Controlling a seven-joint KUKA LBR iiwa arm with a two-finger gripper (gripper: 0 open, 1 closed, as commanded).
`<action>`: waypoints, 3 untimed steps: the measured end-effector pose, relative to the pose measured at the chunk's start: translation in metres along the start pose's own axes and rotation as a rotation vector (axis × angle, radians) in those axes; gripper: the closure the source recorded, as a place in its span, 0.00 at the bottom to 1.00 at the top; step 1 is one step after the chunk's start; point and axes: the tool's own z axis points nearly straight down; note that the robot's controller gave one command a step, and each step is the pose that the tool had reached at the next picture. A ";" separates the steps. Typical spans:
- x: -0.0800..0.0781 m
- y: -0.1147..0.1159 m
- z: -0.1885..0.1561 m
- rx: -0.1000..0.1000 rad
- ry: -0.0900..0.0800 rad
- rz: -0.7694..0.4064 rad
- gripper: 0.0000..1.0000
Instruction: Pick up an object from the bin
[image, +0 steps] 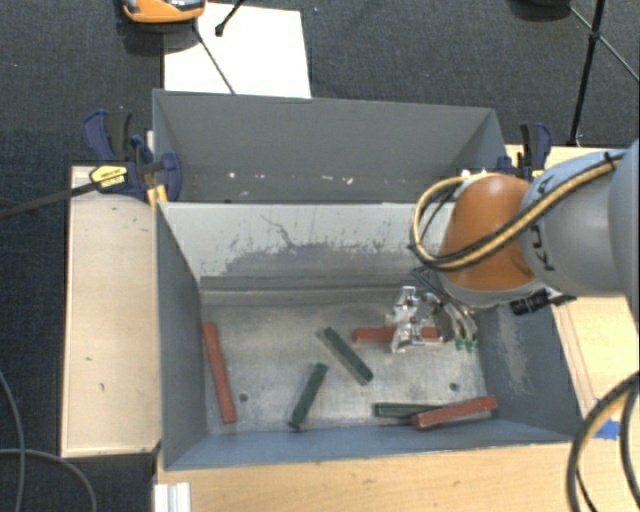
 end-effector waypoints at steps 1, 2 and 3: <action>0.000 0.000 0.000 0.000 0.000 -0.001 1.00; 0.024 -0.009 -0.110 0.000 0.019 -0.047 1.00; 0.024 -0.009 -0.110 0.000 0.019 -0.047 1.00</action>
Offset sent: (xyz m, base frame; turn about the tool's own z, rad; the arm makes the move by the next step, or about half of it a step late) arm -0.0269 -0.0073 0.1088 -0.0469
